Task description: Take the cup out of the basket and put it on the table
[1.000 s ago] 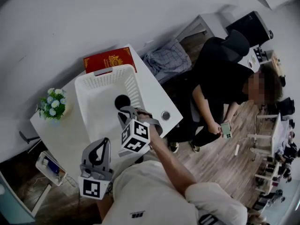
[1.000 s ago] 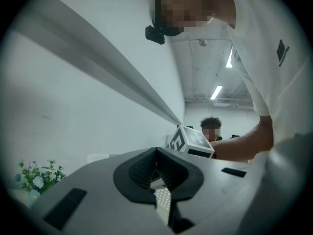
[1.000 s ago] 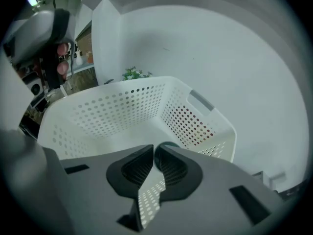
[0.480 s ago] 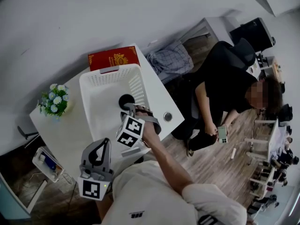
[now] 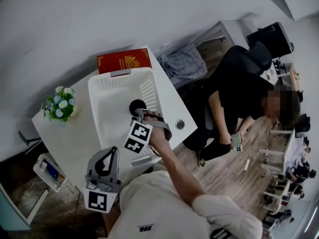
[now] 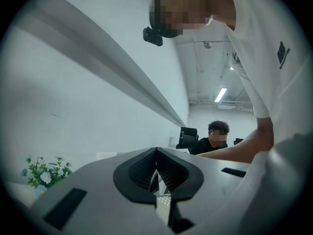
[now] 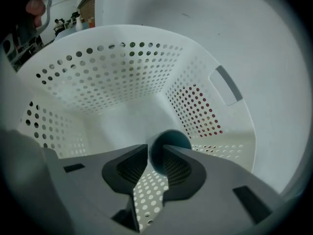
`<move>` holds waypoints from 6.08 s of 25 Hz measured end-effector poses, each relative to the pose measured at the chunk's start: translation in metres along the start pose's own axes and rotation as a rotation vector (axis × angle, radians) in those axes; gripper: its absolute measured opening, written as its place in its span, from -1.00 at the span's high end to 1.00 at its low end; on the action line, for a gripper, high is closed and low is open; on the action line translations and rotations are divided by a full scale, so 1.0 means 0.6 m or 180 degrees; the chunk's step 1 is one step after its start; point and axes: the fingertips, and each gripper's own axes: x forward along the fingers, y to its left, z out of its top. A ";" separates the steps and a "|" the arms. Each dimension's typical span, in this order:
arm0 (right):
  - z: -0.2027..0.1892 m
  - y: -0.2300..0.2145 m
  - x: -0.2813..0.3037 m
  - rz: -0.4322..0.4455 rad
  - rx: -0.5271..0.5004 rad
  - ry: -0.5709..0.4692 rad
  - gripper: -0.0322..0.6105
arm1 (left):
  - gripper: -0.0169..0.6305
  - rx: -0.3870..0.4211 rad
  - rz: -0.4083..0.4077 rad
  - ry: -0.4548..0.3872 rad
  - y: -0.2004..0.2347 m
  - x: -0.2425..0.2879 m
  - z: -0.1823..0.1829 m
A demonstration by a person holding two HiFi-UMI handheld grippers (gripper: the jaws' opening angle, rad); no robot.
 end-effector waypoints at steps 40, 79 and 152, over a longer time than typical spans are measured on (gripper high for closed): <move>-0.005 0.027 -0.028 0.0109 -0.0436 -0.0151 0.79 | 0.92 0.0111 0.0046 0.0037 -0.031 -0.010 0.005; -0.042 0.037 -0.264 -0.0239 -0.0231 -0.0528 0.80 | 0.92 0.0365 -0.0333 -0.0054 -0.118 -0.054 0.018; -0.320 0.059 -0.210 0.0157 0.0636 -0.0215 0.79 | 0.92 0.0438 -0.1145 0.0395 -0.273 0.107 -0.044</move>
